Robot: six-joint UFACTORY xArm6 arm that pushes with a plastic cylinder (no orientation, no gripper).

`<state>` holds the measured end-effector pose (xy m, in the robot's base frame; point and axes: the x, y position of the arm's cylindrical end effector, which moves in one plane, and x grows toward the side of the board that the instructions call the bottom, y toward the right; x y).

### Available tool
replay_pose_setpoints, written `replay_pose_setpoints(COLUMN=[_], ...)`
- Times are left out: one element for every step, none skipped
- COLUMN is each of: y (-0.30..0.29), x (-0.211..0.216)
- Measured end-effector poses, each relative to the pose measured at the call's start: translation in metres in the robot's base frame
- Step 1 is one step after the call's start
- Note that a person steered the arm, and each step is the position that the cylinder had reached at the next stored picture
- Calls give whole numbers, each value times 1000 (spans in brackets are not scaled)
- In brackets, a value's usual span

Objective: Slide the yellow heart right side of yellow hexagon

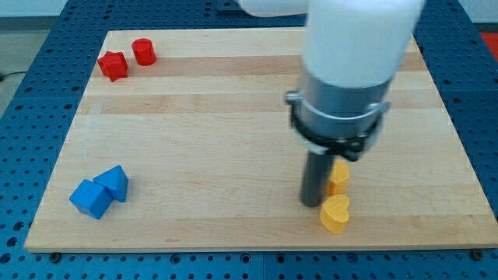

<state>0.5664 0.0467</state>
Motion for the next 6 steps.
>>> replay_pose_setpoints(y=[-17, 65, 118, 133, 130, 106], x=[29, 42, 25, 22, 6, 7])
